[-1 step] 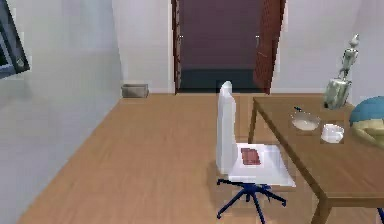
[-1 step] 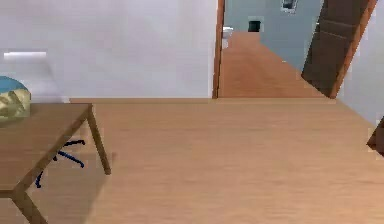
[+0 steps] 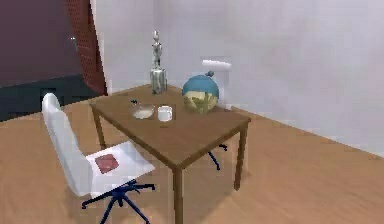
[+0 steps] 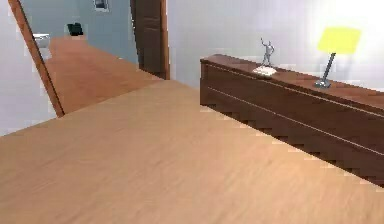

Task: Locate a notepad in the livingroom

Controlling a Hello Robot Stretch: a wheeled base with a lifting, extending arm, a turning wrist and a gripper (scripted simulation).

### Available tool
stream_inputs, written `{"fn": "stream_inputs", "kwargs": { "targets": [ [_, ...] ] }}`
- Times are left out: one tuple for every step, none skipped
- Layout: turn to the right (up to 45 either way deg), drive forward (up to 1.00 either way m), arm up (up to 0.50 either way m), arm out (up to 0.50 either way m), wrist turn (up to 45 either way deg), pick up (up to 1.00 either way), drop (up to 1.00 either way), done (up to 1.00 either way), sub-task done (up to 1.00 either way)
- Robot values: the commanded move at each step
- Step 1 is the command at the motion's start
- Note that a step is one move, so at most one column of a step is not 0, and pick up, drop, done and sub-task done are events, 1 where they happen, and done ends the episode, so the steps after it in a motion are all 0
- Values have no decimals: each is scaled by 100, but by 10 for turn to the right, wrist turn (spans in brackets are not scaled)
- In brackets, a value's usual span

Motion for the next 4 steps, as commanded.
{"fn": "stream_inputs", "kwargs": {
  "targets": [
    [450, 0, 0, 0, 0, 0, 0, 0, 0],
    [180, 0, 0, 0, 0, 0, 0, 0, 0],
    [0, 100, 0, 0, 0, 0, 0, 0, 0],
    [0, 100, 0, 0, 0, 0, 0, 0, 0]
  ]
}}
